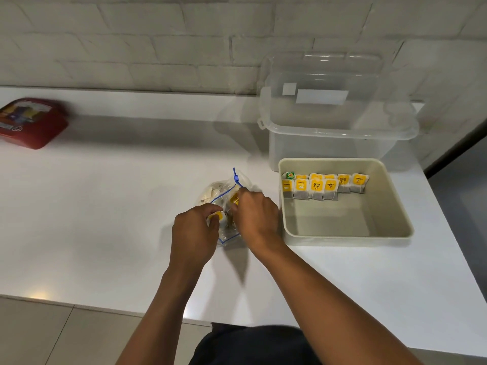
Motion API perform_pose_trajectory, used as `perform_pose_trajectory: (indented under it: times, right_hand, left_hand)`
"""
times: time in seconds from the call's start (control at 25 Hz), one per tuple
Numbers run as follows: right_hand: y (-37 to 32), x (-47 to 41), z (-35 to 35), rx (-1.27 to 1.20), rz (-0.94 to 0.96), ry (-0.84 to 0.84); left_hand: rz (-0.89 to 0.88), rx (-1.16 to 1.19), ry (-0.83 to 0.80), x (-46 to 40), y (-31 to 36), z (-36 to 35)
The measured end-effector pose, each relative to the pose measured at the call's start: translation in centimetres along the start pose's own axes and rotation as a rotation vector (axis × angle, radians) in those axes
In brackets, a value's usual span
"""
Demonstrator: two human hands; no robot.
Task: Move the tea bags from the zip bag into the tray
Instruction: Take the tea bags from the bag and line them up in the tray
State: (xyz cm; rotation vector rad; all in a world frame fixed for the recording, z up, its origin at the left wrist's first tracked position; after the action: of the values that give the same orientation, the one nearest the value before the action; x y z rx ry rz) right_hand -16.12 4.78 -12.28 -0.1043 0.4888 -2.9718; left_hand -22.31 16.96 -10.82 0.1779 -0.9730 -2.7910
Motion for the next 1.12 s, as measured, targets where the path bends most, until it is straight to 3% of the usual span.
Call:
perform_pose_trajectory:
  times: [0.52, 0.92, 1.12]
  right_hand:
    - [-1.2, 0.5, 0.1, -0.069, -0.027, -0.051]
    - [1.0, 1.4, 4.3, -0.162, 0.077, 0.054]
    - [1.8, 0.7, 3.9, -0.234, 0.181, -0.107]
  left_hand:
    - [-0.026, 0.015, -0.036, -0.2, -0.3, 0.4]
    - [-0.043, -0.018, -0.037, -0.6, -0.4, 0.7]
    - [-0.004, -0.046, -0.030, -0.3, -0.2, 0.7]
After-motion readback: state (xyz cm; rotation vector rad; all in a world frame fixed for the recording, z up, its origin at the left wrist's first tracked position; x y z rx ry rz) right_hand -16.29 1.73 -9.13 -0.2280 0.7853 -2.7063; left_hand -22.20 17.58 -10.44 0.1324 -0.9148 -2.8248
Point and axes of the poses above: each hand's wrist, its own x-axis away from the middle knuckle, its own z-axis out of the back of the hand, y = z × x, the point moved 1 cm from there along -x, towards the middle knuckle, and after that the axes turned 5 degrees about -y, right-handed, at the moved point
